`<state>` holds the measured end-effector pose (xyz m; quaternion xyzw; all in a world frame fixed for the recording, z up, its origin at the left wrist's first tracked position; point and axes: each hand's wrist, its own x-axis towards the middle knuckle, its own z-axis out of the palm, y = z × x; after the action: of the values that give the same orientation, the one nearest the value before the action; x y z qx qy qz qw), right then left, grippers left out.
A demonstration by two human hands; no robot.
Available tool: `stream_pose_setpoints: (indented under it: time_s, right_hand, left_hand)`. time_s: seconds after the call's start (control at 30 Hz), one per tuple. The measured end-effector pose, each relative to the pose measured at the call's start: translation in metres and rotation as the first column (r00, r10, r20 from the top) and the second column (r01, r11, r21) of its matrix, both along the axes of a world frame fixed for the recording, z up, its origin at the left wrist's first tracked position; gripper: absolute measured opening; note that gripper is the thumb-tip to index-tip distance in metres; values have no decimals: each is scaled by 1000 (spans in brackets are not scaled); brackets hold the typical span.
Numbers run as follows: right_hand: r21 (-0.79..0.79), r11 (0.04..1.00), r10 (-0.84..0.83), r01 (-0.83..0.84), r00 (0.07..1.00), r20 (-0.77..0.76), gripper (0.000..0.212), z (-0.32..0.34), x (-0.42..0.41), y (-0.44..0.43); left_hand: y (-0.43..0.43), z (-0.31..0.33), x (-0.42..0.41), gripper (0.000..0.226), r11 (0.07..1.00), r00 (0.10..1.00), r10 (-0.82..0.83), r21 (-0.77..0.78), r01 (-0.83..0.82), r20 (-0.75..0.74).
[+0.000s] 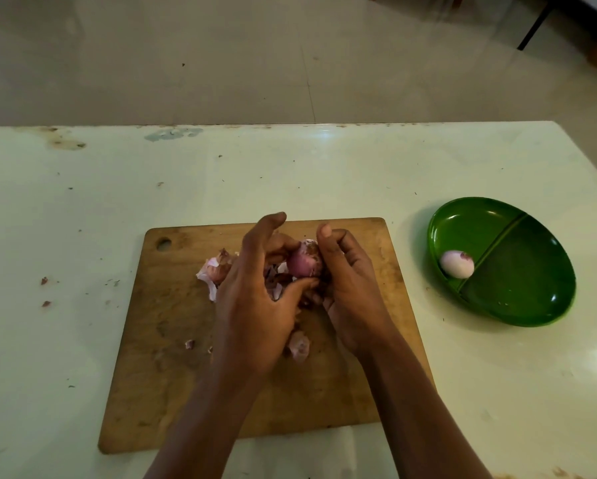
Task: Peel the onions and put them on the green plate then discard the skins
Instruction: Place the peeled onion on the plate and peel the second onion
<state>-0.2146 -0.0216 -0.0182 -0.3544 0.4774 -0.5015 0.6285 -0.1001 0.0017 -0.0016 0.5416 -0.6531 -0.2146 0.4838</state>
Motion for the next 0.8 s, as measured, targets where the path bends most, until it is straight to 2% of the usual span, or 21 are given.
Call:
stream_pose_setpoints:
  time_s: [0.13,0.23,0.33,0.53,0.8]
  right_hand:
    - [-32,999,14,-12,999,47,35,1,0,0]
    - [-80,996,28,-25,999,29,37,0,0,0]
    - [-95,995,28,-28,1000,-11,40,-3,-1,0]
    - [-117,989,67,-86,986,-156,33,-6,-1,0]
    - [-128,986,81,-104,981,-173,34,-4,-2,1]
  left_hand:
    - [1,1,-2,76,997,998,60,-40,-59,23]
    - [2,0,-3,73,995,994,96,-23,-95,50]
    - [1,-2,-3,71,995,994,90,30,-92,63]
    - [-2,-5,-1,65,996,992,48,71,-56,117]
    - [-2,-6,0,54,994,993,53,94,-63,107]
